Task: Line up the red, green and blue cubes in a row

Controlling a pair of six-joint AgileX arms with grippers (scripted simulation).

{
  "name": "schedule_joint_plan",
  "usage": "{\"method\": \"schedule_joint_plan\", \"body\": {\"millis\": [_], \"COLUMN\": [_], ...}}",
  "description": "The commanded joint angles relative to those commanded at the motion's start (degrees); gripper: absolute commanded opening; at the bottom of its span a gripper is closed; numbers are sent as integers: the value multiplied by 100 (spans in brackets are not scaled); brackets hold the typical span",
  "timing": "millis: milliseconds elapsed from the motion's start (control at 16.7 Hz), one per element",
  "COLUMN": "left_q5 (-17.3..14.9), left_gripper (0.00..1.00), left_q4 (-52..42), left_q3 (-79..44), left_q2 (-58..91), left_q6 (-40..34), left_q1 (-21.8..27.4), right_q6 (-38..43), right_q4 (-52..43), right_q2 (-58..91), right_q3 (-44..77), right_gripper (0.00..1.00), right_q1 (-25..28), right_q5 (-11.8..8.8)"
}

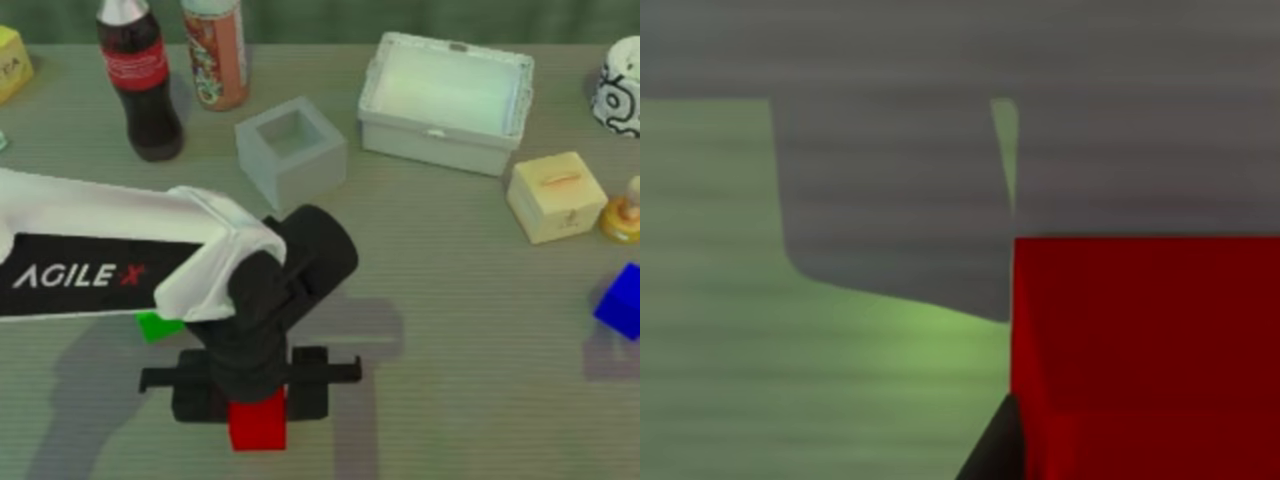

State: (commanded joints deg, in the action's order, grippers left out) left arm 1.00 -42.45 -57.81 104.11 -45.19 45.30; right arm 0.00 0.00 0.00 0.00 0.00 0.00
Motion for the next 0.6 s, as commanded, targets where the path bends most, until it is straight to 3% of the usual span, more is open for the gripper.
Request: {"method": "schedule_joint_plan", "body": {"millis": [240, 600], "left_q5": [0, 0], "left_gripper": [98, 100], "left_q4": [0, 0], "left_q3": [0, 0], "left_q2": [0, 0], "left_q6": [0, 0], "left_q1": [0, 0], "right_q6": [0, 0], "right_q4": [0, 0], "right_q2": [0, 0], "right_q3": [0, 0], "right_gripper": [100, 100], "right_q1": [0, 0], "right_q5": [0, 0]}}
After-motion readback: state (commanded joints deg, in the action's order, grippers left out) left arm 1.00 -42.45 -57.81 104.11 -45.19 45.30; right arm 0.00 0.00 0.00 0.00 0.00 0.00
